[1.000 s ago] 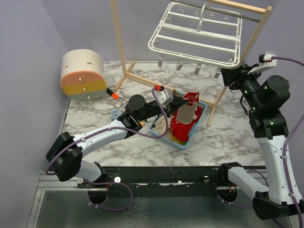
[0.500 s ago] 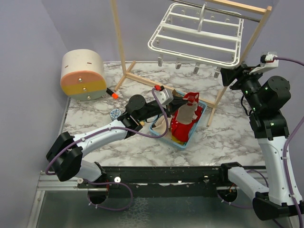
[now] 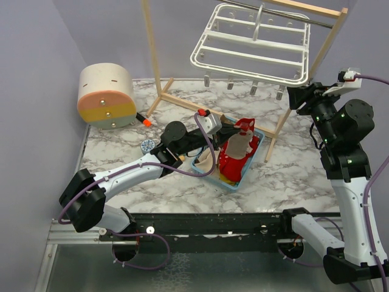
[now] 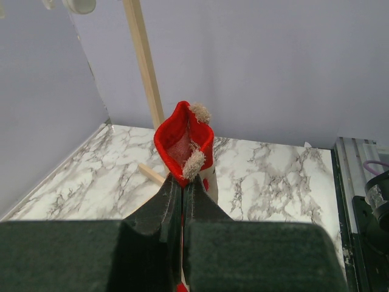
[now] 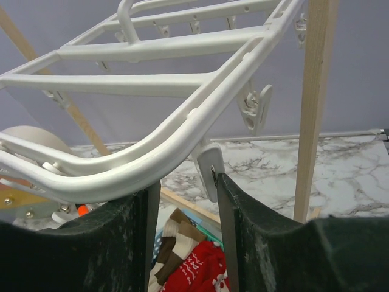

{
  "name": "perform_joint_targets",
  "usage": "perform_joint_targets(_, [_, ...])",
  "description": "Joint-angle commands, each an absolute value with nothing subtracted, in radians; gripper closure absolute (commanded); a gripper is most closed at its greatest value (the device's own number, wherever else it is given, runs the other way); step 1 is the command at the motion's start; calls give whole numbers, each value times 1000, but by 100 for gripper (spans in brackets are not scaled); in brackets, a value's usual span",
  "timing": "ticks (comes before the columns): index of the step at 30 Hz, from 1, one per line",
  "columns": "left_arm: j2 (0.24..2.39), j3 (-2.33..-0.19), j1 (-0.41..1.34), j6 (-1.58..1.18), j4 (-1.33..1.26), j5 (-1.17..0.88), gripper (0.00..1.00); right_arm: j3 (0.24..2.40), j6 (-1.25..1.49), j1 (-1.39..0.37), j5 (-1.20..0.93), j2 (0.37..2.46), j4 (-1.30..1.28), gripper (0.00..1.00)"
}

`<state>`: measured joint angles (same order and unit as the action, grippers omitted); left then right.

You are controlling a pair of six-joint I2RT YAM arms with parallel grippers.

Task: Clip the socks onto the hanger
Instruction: Open the clamp at the hanger.

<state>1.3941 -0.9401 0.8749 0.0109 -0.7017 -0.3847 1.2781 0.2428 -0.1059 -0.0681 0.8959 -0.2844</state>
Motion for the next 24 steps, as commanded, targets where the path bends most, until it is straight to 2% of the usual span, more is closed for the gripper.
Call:
perform_joint_targets(1, [1403,-954,881,5,-733,-395,100,1298,242,-111,-41,897,-260,54])
perform_joint_targets(11, [1401,-953,881,5,-733,-394,100,1308,241,-112,-35,905,-262,60])
perform_joint_targets(17, [1400,-951,881,5,-733,-394,100,1303,238,-111,-12,898,-272,45])
perform_joint_targets(24, [1404,-953,881,5,-733,-394,100,1308,232,-111,61,899,-289,38])
